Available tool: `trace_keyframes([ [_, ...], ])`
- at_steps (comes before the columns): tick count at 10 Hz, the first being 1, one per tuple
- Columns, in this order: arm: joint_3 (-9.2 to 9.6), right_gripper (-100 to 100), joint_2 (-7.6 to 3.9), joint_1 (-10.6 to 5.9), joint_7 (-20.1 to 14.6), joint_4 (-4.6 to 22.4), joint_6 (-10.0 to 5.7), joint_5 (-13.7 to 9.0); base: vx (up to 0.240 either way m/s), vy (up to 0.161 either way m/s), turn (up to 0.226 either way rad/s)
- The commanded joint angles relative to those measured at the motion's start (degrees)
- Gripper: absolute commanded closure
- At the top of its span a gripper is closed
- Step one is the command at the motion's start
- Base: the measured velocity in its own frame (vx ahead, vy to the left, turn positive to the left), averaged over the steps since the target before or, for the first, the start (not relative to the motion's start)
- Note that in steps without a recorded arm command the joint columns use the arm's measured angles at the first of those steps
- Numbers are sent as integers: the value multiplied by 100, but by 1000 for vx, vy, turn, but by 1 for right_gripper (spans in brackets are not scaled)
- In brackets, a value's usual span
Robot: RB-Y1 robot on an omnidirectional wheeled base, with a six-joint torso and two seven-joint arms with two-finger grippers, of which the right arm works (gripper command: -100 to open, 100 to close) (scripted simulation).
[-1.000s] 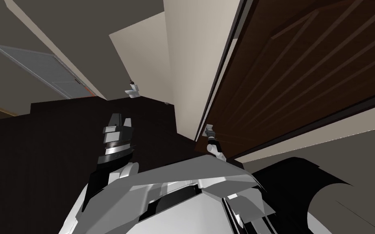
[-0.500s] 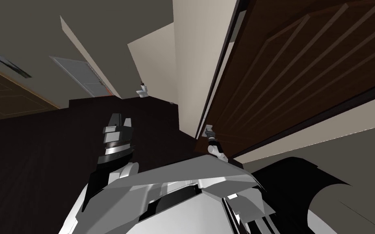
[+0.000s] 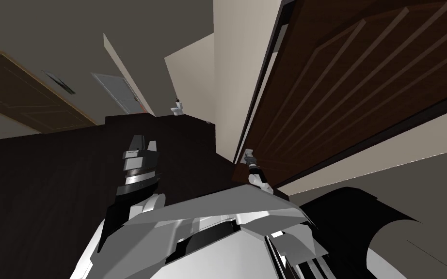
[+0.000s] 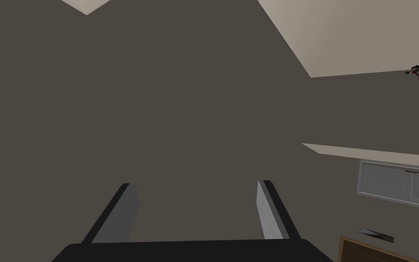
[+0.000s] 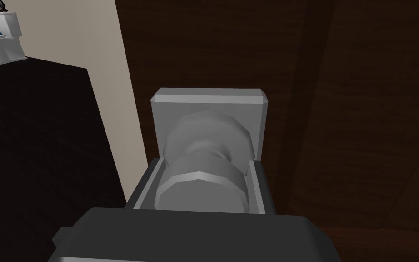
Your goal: Pull the door open
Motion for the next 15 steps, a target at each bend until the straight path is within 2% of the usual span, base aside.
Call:
trace_keyframes([
  [1,84,100,-81,41,-61,-32,-55,-11,-272,-42,151],
  [7,428,100,-458,257,-312,-192,-251,-79,-208,-44,147],
  [9,496,100,-532,299,-361,-223,-289,-92,-233,-11,102],
  [10,476,100,-510,284,-342,-205,-267,-87,-102,1,20],
  [15,733,100,-806,452,-620,-283,-444,-35,-202,-40,126],
])
